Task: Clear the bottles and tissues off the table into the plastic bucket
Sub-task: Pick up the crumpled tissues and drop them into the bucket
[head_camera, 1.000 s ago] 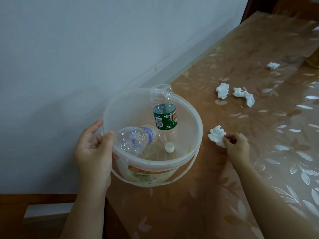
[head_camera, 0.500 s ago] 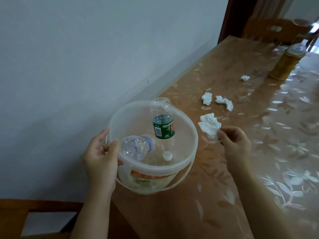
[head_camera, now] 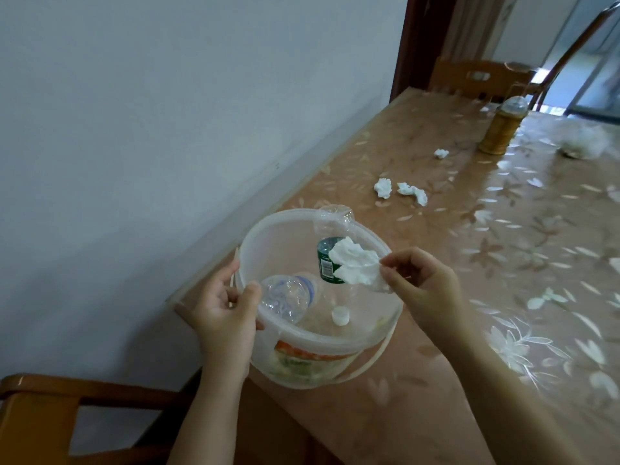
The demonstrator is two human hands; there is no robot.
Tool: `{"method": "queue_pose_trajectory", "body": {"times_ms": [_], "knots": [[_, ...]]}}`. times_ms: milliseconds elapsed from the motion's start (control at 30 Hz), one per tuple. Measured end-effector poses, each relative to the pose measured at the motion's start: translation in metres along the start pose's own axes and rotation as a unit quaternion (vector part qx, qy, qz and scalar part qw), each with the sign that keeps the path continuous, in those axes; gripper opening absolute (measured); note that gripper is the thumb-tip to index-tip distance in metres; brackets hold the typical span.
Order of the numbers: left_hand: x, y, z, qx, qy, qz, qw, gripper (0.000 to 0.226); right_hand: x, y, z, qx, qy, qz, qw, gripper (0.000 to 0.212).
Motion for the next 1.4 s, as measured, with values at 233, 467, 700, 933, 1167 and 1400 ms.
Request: {"method": "queue_pose_trajectory", "body": {"times_ms": [233,467,700,933,1167,1400], "knots": [[0.028,-0.024,-0.006,-0.007,-0.005,-0.060,0.998,0.035,0.052,-0.026,0.010,0.068,0.034,0.063,0.995,0.020],[0.072,-0.015,-0.006,-0.027,0.009,-0.181,0.983,0.043,0.119,-0.062,0.032,-0.022,0.173,0.136,0.975,0.018],[0.120,0.012,0.006,-0.003,0.002,-0.247,0.969,0.035,0.172,-0.119,0.033,-0.118,0.208,0.224,0.945,0.016],[0.199,0.049,0.020,-0.013,0.015,-0.311,0.950,0.033,0.230,-0.194,0.032,-0.147,0.200,0.265,0.932,0.018],[0.306,0.091,0.019,-0.043,0.006,-0.357,0.933,0.034,0.306,-0.293,0.040,-0.151,0.220,0.299,0.916,0.017],[0.385,0.130,0.012,-0.098,0.044,-0.371,0.922,0.034,0.355,-0.372,0.054,-0.150,0.219,0.315,0.911,0.017]]}}
Point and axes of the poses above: each hand's wrist, its own x-axis away from the middle knuckle, its own y-axis out of the palm, z = x × y, the point moved 1 cm from there along -x, towards the middle knuckle, and after that the axes turned 3 degrees about -y, right-handed, at the moved point
